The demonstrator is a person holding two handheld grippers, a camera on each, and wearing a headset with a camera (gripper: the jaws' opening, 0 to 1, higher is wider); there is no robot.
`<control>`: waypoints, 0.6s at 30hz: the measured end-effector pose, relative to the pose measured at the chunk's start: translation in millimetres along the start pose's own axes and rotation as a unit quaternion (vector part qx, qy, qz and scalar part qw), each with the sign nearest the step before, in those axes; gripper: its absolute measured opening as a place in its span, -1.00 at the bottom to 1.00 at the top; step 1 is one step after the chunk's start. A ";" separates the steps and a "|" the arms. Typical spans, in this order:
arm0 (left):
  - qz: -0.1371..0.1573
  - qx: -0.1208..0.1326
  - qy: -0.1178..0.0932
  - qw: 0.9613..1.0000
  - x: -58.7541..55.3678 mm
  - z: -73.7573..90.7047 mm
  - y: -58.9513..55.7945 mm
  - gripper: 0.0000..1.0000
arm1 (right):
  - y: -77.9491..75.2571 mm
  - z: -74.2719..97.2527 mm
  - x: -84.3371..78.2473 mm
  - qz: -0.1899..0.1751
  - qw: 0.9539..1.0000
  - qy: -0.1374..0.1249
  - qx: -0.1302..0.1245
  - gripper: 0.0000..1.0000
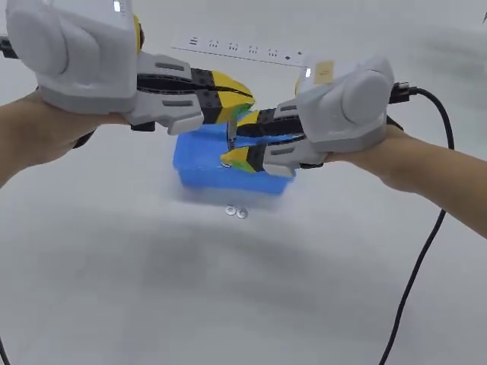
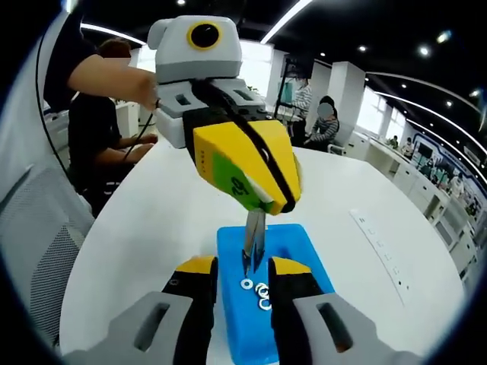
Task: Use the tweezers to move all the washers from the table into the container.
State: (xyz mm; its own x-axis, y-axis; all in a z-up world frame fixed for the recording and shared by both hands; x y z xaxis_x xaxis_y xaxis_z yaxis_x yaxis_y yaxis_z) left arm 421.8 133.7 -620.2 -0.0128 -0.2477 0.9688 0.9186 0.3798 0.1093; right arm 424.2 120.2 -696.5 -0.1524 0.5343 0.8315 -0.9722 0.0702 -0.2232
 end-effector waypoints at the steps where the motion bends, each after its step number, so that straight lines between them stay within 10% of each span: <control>1: -0.002 0.003 0.000 1.000 1.5 0.5 0.9 -0.92 | 0.7 2.8 -1.3 -0.001 1.000 0.002 -0.002 -0.45; 9: -0.017 0.010 -0.001 1.000 10.1 7.6 -2.1 -0.92 | -1.3 29.1 -6.4 -0.041 0.998 -0.011 -0.045 -0.26; 13: -0.032 0.009 0.000 0.999 13.0 11.9 -7.6 -0.92 | -2.0 54.0 -8.8 -0.112 0.989 -0.049 -0.080 -0.11; 18: -0.036 0.010 0.001 0.999 15.2 20.1 -18.1 -0.92 | 1.6 82.3 -32.9 -0.143 0.983 -0.033 -0.108 0.18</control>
State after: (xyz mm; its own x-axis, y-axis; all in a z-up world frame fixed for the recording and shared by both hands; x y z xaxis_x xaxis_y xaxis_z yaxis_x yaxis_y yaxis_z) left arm 397.1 141.0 -603.0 -0.0769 -0.2772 0.9577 0.9072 0.3790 0.1825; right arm 413.0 33.4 -682.3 0.1035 0.4119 0.9053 -0.9179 0.3902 -0.0726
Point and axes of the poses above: the centre of the closed fingertips' face, and the gripper's own axes: z roughly backward along the fingers, y roughly to its left, x roughly out of its top, the point moved 3 cm from there along z, roughly backward along the fingers, and after that the axes turned 8 degrees about -x, right-handed, at the moved point
